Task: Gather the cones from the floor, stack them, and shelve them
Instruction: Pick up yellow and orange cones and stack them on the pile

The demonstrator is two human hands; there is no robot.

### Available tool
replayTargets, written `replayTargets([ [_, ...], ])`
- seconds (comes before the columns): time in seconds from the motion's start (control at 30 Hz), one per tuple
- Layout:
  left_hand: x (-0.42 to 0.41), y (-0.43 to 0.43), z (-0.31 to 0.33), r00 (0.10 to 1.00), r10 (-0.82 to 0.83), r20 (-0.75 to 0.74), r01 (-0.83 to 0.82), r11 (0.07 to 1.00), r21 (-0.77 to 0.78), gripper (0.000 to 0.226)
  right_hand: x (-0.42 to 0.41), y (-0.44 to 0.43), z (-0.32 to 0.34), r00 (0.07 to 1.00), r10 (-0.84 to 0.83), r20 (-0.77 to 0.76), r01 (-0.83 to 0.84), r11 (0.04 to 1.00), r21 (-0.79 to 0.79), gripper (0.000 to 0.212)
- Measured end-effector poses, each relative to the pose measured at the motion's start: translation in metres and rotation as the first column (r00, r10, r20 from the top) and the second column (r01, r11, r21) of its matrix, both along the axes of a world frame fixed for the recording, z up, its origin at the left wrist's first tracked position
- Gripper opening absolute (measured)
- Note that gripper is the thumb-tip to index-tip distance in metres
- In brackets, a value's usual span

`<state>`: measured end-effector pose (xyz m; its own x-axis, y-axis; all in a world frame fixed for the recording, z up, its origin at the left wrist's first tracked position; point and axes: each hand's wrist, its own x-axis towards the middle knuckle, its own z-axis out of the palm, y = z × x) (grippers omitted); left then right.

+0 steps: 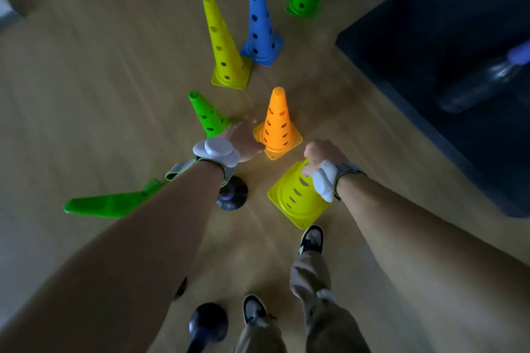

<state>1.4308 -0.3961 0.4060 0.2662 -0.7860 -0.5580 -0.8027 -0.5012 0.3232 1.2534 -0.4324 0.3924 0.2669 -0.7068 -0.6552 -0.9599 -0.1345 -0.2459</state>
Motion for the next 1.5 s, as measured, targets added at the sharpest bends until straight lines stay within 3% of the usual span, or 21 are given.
replayTargets([
  [0.37,-0.014,-0.161,-0.079,0.984,-0.128,0.126,0.124,0.992,0.038,0.085,-0.043,-0.122,-0.043,0.990,-0.134,0.032,0.131,0.989,0.073,0.042],
  [0.57,-0.011,-0.220,-0.151,0.936,-0.292,0.194,0.244,0.940,0.239,0.095,-0.056,-0.161,-0.096,0.964,-0.266,0.005,0.265,0.959,0.102,0.044],
  [0.83,-0.016,-0.241,-0.217,0.919,-0.305,0.251,0.257,0.944,0.208,0.055,-0.117,-0.164,-0.129,0.907,-0.420,0.020,0.415,0.902,0.115,0.042],
  [0.97,-0.070,-0.252,-0.181,0.843,-0.490,0.220,0.461,0.870,0.173,0.045,-0.152,-0.150,-0.107,0.852,-0.523,0.027,0.519,0.850,0.093,0.042],
  [1.13,-0.147,-0.255,-0.078,0.693,-0.701,0.172,0.704,0.708,0.047,0.040,-0.206,-0.111,-0.024,0.749,-0.662,0.018,0.662,0.749,0.022,0.046],
  [1.23,-0.188,-0.252,-0.014,0.641,-0.751,0.158,0.755,0.654,0.047,0.044,-0.241,-0.093,0.028,0.691,-0.722,0.013,0.722,0.691,0.019,0.041],
  [1.4,-0.294,-0.231,0.105,0.473,-0.862,0.181,0.880,0.472,-0.055,0.051,-0.332,-0.039,0.132,0.585,-0.811,0.002,0.809,0.584,-0.069,0.040],
  [1.5,-0.370,-0.203,0.168,0.352,-0.915,0.198,0.935,0.335,-0.116,0.044,-0.392,0.008,0.187,0.465,-0.884,0.043,0.875,0.452,-0.174,0.029],
])
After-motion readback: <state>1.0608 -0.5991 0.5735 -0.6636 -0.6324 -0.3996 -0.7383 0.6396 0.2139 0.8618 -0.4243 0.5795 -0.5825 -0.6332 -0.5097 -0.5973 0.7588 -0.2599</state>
